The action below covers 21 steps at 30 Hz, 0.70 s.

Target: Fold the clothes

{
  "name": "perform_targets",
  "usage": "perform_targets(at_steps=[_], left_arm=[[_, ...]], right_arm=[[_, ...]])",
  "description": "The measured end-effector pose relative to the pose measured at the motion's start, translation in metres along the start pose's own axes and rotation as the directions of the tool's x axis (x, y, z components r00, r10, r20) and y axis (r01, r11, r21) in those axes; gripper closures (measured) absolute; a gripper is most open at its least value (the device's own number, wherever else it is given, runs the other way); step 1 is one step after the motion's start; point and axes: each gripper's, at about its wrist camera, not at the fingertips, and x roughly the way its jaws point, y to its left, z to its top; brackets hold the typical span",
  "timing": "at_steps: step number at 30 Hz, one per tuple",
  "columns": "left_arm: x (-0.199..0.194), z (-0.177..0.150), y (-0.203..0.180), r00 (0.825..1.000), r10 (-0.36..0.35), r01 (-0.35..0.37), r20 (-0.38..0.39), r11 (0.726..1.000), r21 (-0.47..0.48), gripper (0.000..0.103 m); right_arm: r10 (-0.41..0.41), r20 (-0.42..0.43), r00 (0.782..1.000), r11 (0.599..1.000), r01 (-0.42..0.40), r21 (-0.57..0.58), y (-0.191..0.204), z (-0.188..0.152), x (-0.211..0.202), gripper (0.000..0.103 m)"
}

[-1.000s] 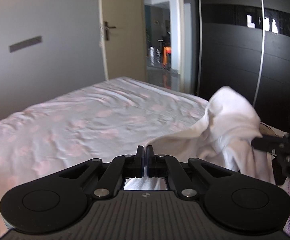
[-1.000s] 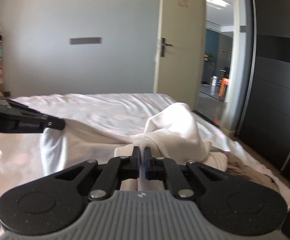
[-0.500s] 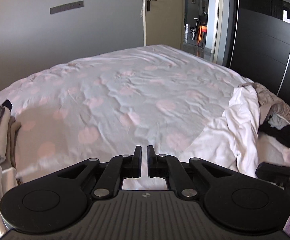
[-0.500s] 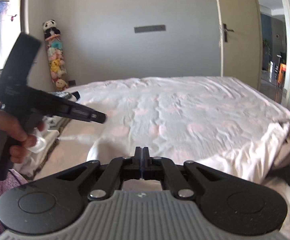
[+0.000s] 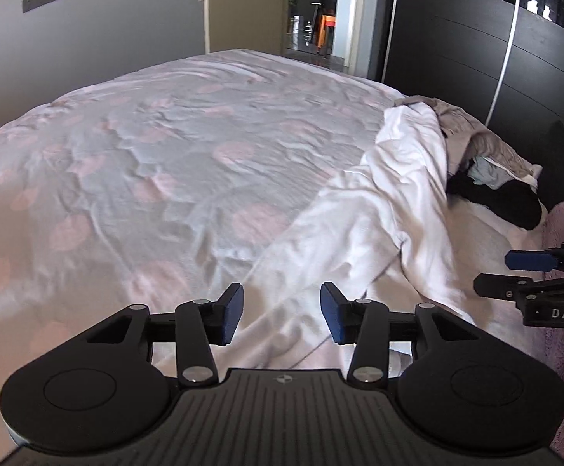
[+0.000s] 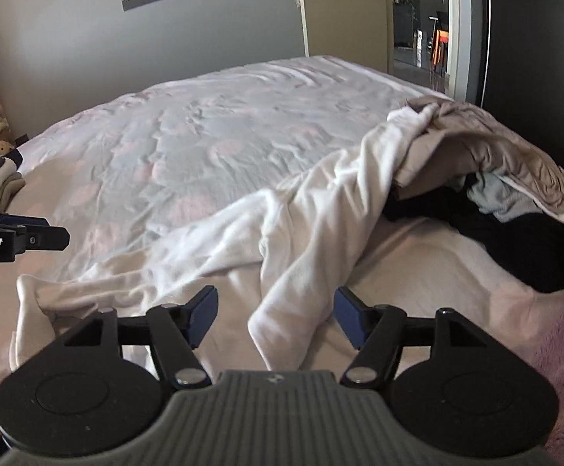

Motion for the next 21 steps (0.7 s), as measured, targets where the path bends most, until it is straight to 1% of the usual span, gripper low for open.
perform_targets(at_steps=[5,8,12,13,14,15,16,17,18,19,20,21], left_arm=[[0.043,-0.007,-0.010,0.997,-0.016,0.017,-0.082,1.000,0.016,0.059],[0.066,-0.014,-0.015,0.992,-0.008,0.015,-0.126,0.999,0.049,0.059],[0.091,-0.025,-0.019,0.984,0.011,0.004,-0.180,0.997,0.083,0.059],[0.095,-0.026,-0.019,0.983,0.016,0.000,-0.183,0.997,0.083,0.059],[0.095,-0.026,-0.018,0.985,0.015,-0.002,-0.174,0.997,0.078,0.059],[0.096,-0.026,-0.018,0.986,0.015,-0.003,-0.166,0.997,0.072,0.059],[0.096,-0.025,-0.017,0.988,0.013,-0.003,-0.157,0.998,0.065,0.059],[0.095,-0.022,-0.015,0.989,0.009,-0.001,-0.148,0.999,0.054,0.064],[0.095,-0.018,-0.013,0.990,0.009,-0.003,-0.139,0.999,0.040,0.080],[0.094,-0.014,-0.010,0.991,0.009,-0.005,-0.134,1.000,0.025,0.089],[0.094,-0.009,-0.006,0.991,0.009,-0.008,-0.133,1.000,0.004,0.099],[0.092,-0.003,0.000,0.993,0.005,-0.008,-0.122,1.000,-0.023,0.100]], right_arm=[[0.009,-0.085,0.996,1.000,-0.007,0.018,-0.006,-0.013,0.029,0.032],[0.016,-0.127,0.992,1.000,-0.013,0.027,-0.008,-0.019,0.046,0.031],[0.015,-0.149,0.989,0.999,-0.010,0.032,-0.008,-0.022,0.061,0.032],[0.014,-0.153,0.988,0.999,-0.009,0.034,-0.007,-0.023,0.064,0.037],[0.014,-0.156,0.988,0.999,-0.009,0.036,-0.007,-0.023,0.068,0.046],[0.011,-0.150,0.989,1.000,-0.007,0.029,-0.006,-0.022,0.069,0.053],[0.006,-0.142,0.990,1.000,-0.003,0.021,-0.006,-0.021,0.069,0.067],[0.001,-0.134,0.991,1.000,0.001,0.013,-0.005,-0.020,0.068,0.082],[-0.005,-0.125,0.992,1.000,0.006,0.011,-0.005,-0.019,0.066,0.088],[-0.010,-0.116,0.993,1.000,0.012,0.010,-0.005,-0.017,0.064,0.091],[-0.013,-0.101,0.995,1.000,0.014,0.010,-0.005,-0.015,0.059,0.092],[-0.016,-0.084,0.996,1.000,0.017,0.011,-0.005,-0.012,0.054,0.092]])
